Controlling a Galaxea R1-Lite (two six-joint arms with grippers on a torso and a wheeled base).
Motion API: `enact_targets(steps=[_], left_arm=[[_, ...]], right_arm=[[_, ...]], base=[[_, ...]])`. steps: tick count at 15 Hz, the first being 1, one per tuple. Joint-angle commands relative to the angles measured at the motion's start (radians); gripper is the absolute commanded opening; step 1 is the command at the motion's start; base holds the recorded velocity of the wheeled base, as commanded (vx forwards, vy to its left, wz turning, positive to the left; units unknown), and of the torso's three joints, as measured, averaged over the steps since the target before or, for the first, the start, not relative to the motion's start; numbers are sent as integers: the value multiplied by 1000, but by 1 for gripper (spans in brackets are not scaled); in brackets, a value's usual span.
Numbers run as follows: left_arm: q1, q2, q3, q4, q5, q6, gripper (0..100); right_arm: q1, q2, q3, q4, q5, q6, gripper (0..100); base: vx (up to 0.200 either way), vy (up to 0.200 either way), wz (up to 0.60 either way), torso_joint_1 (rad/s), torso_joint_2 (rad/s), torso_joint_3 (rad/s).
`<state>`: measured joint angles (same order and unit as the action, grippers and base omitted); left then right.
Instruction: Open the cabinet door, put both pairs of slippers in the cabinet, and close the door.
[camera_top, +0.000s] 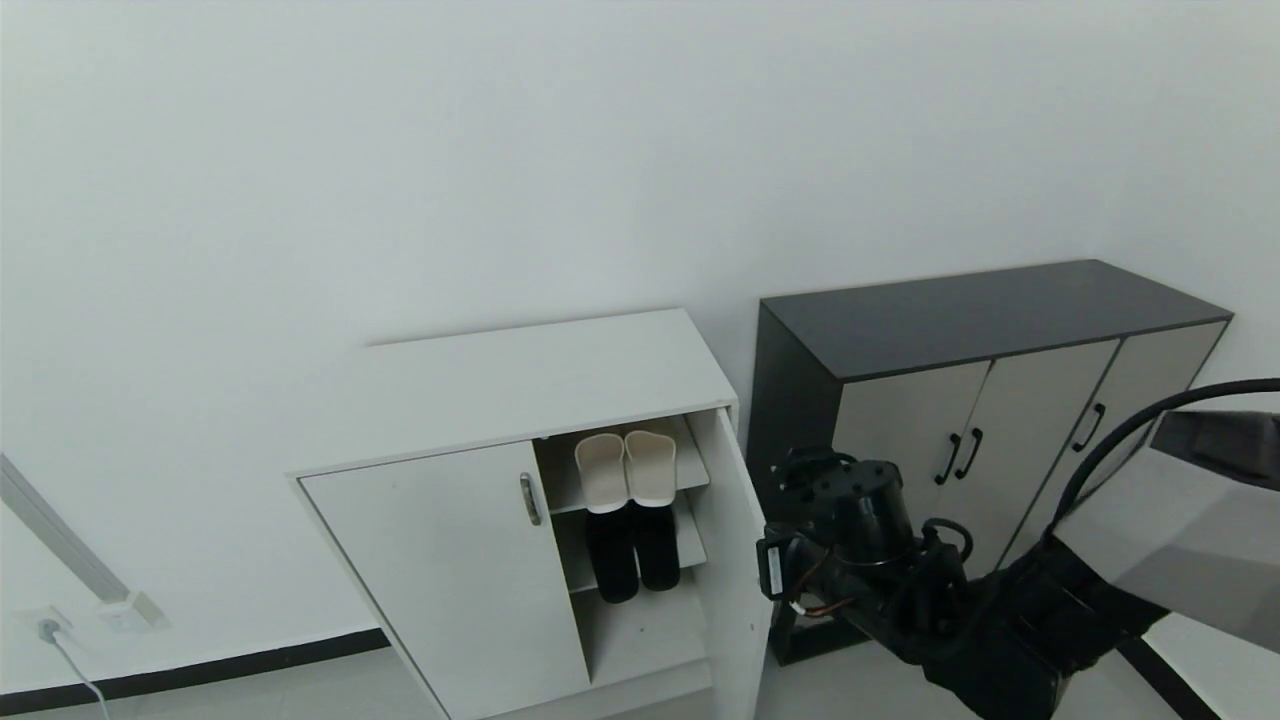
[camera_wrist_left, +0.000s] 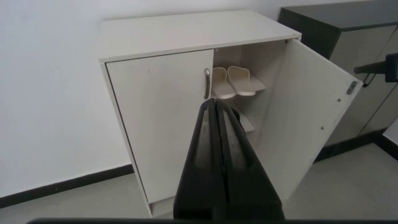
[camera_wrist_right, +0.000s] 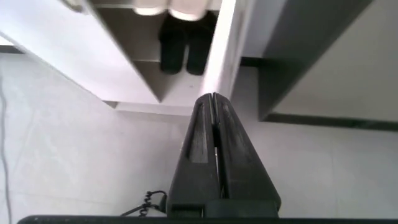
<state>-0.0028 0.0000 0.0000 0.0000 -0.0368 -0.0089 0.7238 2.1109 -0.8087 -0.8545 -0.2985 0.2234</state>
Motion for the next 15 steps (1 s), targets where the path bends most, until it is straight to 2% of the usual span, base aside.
enact_targets(steps=[1, 4, 8, 14, 15], left_arm=[[0, 2, 0, 0, 0, -2, 0], [0, 2, 0, 0, 0, -2, 0], [0, 2, 0, 0, 2, -2, 0], [0, 2, 0, 0, 2, -2, 0], [0, 0, 0, 0, 2, -2, 0]], right_arm=[[57, -32, 36, -21, -2, -1, 0], [92, -65, 62, -46, -13, 1, 0], [89, -55, 154, -235, 7, -75, 0], [88, -54, 154, -236, 4, -78, 0], [86, -54, 154, -236, 4, -78, 0]], base=[[0, 0, 0, 0, 0, 0], [0, 0, 0, 0, 0, 0], [0, 0, 0, 0, 0, 0], [0, 0, 0, 0, 0, 0], [0, 0, 600, 2, 2, 7]])
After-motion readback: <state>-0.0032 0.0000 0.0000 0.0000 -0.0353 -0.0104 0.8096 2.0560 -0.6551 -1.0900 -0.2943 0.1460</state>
